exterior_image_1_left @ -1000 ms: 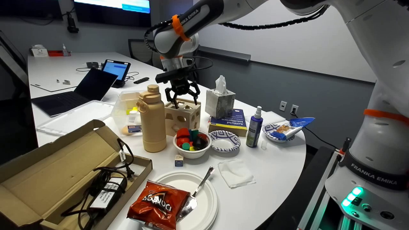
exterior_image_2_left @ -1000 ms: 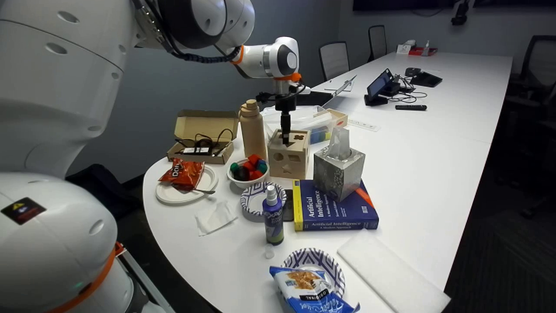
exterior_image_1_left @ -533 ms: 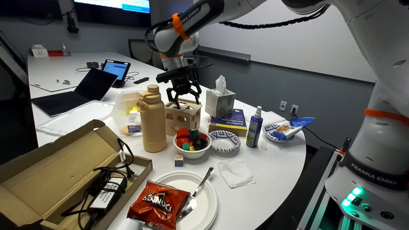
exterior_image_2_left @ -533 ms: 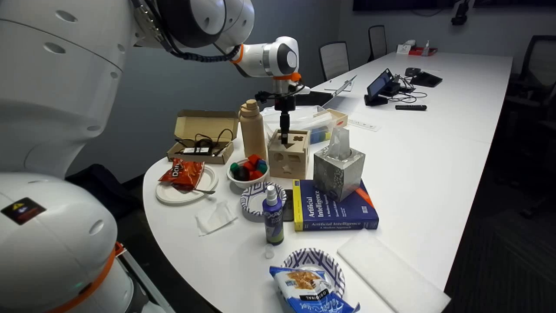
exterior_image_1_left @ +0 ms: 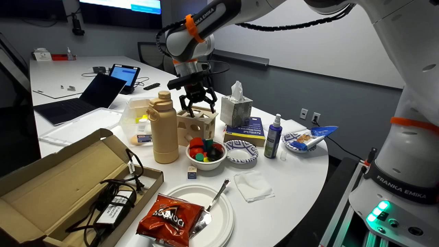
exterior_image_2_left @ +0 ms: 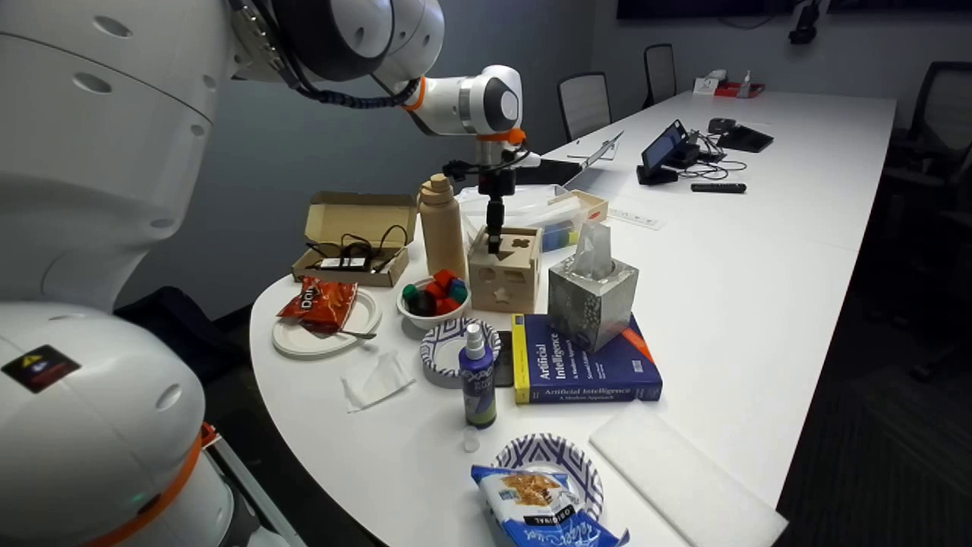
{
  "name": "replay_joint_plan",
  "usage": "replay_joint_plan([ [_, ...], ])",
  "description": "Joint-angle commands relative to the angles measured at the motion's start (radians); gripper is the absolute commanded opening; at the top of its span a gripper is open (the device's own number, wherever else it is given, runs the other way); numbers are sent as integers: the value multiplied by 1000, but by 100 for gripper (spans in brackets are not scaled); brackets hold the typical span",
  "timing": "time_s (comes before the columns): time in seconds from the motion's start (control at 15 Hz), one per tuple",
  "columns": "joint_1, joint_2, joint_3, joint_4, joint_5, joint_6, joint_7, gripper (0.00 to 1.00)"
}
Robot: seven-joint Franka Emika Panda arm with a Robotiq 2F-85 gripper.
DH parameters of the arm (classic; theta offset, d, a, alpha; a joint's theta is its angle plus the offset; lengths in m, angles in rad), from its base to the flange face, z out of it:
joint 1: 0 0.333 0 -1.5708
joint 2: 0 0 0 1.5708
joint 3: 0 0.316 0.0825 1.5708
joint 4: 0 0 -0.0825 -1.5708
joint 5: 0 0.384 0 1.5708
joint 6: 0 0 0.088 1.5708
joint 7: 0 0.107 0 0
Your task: Open the cube-shaped object completely
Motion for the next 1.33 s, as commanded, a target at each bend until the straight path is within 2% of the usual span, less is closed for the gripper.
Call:
replay_joint_plan([
  [0.0, -2, -53, 1, -65, 27, -17, 36, 100],
  [0.6, -12, -119, -2, -171, 31, 8, 88, 100],
  [1.27, -38, -162, -2, -248, 44, 8, 91, 100],
])
